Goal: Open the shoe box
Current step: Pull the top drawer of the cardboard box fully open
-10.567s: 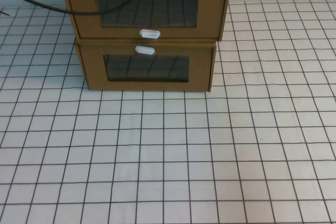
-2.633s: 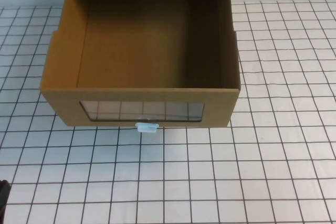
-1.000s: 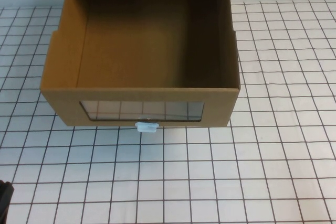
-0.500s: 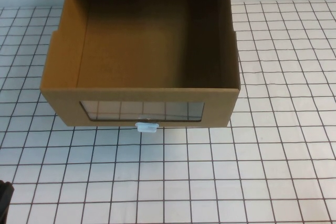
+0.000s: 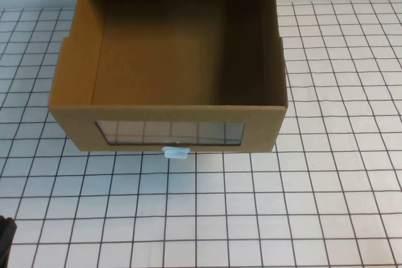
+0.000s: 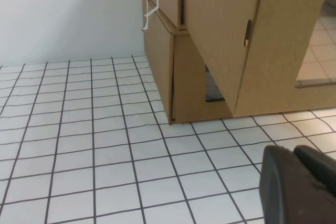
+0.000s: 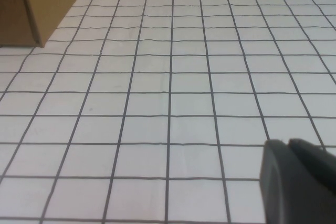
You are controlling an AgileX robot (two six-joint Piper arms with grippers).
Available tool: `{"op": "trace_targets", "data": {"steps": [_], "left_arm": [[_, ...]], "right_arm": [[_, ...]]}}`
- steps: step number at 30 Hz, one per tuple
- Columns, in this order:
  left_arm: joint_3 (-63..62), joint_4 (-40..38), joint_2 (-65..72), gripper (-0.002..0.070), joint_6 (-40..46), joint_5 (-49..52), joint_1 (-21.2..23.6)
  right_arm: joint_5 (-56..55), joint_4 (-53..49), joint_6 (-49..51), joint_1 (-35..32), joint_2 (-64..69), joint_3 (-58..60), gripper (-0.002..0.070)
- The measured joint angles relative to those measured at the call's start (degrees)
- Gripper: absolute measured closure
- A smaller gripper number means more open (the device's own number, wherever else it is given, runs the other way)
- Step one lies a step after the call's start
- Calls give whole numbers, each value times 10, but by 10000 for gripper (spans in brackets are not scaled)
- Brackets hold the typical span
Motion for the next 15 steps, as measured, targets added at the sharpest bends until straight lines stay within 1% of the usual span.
{"op": "trace_targets", "data": {"steps": [8, 10, 11, 13, 15], "left_arm": [[0, 0, 0, 677, 0, 0, 0], [0, 14, 0, 677, -8, -5, 0], [0, 42, 0, 677, -32, -7, 0], [0, 134, 0, 677, -120, -8, 0], [0, 263, 0, 677, -249, -6, 0]], "right_arm": [[0, 1, 0, 0, 0, 0, 689], [0, 1, 0, 0, 0, 0, 689], [0, 1, 0, 0, 0, 0, 689], [0, 1, 0, 0, 0, 0, 689], [0, 1, 0, 0, 0, 0, 689]]}}
